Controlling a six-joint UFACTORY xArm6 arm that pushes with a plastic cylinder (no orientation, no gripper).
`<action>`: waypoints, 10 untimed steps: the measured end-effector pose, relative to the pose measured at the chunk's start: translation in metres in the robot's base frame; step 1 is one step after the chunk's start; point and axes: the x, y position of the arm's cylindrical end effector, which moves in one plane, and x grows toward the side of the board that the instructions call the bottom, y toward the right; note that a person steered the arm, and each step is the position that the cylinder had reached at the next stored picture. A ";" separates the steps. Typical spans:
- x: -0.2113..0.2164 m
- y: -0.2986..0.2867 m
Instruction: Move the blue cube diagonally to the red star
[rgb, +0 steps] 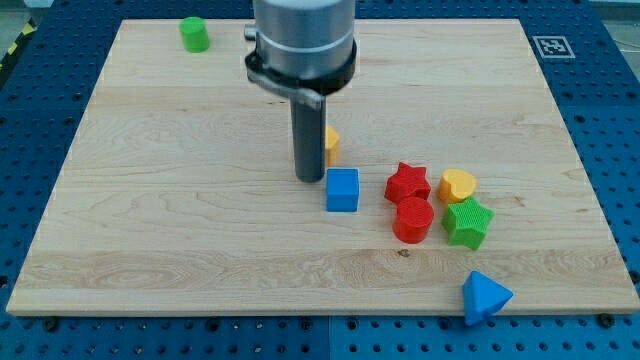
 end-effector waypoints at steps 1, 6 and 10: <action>0.026 -0.005; -0.024 0.092; 0.043 0.005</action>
